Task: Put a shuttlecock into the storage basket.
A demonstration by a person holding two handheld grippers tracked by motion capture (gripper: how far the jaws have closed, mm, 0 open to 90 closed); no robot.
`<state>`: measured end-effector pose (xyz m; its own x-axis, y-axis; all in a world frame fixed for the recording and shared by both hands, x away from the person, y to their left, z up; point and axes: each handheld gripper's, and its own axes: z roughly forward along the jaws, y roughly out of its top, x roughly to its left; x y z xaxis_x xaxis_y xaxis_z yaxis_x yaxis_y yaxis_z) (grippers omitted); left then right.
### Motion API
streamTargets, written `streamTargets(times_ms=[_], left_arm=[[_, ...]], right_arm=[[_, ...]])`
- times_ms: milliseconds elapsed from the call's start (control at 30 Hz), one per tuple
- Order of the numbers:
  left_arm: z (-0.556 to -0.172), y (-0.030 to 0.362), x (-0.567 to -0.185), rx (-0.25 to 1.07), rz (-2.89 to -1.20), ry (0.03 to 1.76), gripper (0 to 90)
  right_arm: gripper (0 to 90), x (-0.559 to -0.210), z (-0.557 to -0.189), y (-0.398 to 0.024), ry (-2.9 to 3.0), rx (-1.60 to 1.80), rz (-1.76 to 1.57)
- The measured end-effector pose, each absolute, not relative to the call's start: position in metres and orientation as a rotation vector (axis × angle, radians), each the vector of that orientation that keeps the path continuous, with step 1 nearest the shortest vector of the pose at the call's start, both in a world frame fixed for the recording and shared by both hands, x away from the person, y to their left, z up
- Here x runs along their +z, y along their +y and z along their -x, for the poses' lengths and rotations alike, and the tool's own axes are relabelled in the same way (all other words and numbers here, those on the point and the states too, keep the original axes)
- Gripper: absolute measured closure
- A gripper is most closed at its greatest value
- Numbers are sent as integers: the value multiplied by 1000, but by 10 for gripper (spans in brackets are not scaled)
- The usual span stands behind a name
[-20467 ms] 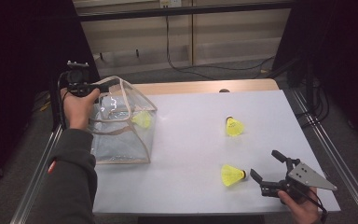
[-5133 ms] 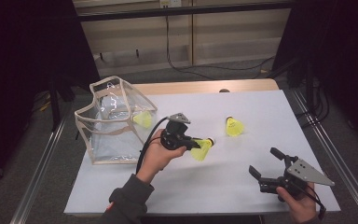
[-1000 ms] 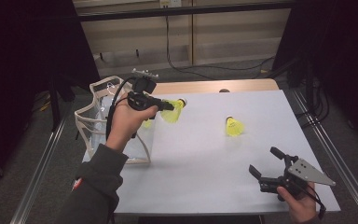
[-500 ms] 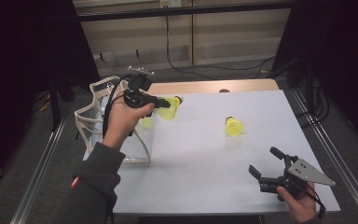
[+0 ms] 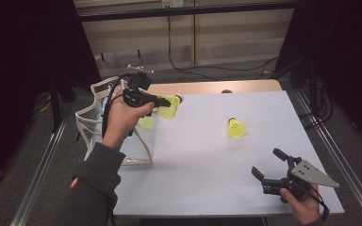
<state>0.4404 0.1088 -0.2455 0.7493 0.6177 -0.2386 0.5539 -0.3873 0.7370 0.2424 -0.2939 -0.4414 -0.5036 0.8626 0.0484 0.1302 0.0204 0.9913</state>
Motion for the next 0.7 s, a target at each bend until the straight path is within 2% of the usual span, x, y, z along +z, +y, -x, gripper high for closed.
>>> streamTargets(times_ms=[700], left_arm=[[-447, 123, -238, 130, -2057, 928, 873]], right_arm=[[10, -441, -242, -294, 1693, 1537, -1017]])
